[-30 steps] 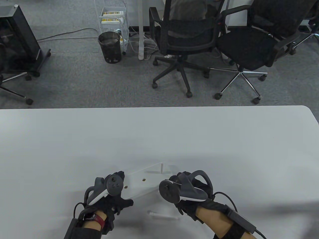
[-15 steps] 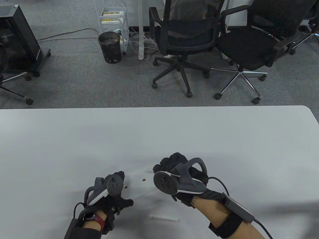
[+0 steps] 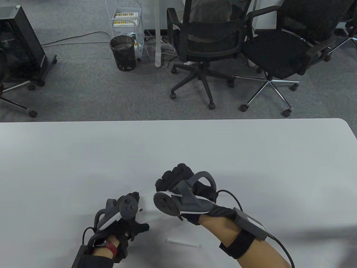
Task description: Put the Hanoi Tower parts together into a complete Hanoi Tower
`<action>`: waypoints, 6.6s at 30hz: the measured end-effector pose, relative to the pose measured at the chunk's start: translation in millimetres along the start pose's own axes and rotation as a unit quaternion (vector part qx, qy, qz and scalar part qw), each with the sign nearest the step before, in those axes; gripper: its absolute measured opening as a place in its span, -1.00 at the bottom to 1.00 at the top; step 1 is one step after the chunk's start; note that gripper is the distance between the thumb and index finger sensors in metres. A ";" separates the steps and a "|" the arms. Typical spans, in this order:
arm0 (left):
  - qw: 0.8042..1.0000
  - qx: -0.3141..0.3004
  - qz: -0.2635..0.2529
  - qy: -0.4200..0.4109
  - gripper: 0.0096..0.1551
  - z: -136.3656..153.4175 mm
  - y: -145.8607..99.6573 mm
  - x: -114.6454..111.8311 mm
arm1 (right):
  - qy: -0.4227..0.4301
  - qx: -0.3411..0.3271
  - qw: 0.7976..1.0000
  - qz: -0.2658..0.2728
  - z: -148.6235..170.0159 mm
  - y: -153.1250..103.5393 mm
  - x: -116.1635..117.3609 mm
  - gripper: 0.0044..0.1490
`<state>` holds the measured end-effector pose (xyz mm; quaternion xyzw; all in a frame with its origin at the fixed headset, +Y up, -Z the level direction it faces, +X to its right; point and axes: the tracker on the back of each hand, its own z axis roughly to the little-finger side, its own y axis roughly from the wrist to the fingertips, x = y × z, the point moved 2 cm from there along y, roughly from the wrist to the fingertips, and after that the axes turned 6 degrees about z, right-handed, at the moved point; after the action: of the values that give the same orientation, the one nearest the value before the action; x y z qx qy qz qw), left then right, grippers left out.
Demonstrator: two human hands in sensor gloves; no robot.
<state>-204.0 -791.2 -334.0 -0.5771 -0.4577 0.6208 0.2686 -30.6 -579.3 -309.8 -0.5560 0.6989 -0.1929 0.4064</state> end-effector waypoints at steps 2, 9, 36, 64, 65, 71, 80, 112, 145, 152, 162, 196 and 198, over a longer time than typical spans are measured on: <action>1.000 0.000 0.000 0.000 0.48 -0.1 -0.1 0.0 | -0.015 -0.004 1.000 -0.001 -3.6 2.8 3.9 -0.50; 1.000 0.000 0.000 0.000 0.48 -0.1 -0.2 0.0 | -0.020 -0.005 1.000 -0.017 -6.4 10.5 25.4 -0.50; 1.000 0.000 0.000 0.000 0.48 -0.2 0.2 -0.3 | -0.019 -0.015 0.995 -0.092 -27.3 31.0 111.1 -0.48; 1.000 0.000 0.000 0.000 0.48 -0.1 0.1 -0.7 | -0.027 0.002 0.993 -0.114 -23.5 36.1 139.7 -0.48; 1.000 0.000 0.000 0.000 0.48 0.0 0.2 -0.6 | -0.027 0.002 0.993 -0.113 -24.1 37.4 140.8 -0.48; 1.000 0.000 0.001 0.000 0.48 -0.1 0.0 -0.7 | -0.035 0.009 0.993 -0.110 -23.8 38.0 143.5 -0.49; 1.000 0.000 0.001 0.000 0.48 -0.1 0.2 -0.9 | -0.032 0.040 0.990 -0.134 -23.2 49.5 151.8 -0.48; 1.000 0.000 0.002 -0.001 0.48 -0.4 -0.6 -0.3 | 0.001 0.026 0.995 -0.094 -19.5 8.5 99.4 -0.04; 1.000 0.001 0.003 -0.001 0.48 -0.4 -0.8 -0.7 | 0.060 0.059 0.992 -0.095 17.2 -88.5 72.5 -0.18; 1.000 0.001 0.003 -0.001 0.48 -0.4 -0.7 -0.8 | 0.060 0.053 0.989 -0.125 11.8 -100.0 92.3 -0.19; 1.000 0.001 0.003 -0.001 0.48 -0.5 -0.7 -0.8 | 0.058 0.045 0.986 -0.151 1.8 -108.5 115.3 -0.18; 1.000 0.002 0.002 -0.001 0.48 -0.5 -0.9 -0.6 | -0.017 0.019 0.977 -0.212 -32.3 -125.5 163.4 -0.29; 1.000 0.002 0.002 -0.001 0.48 -0.4 -0.8 -0.7 | -0.026 0.018 0.978 -0.207 -34.2 -125.2 164.2 -0.32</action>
<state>-203.6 -791.3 -333.0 -0.5772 -0.4553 0.6228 0.2678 11.9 -777.3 -257.1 -0.6862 0.5542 -0.2713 0.3853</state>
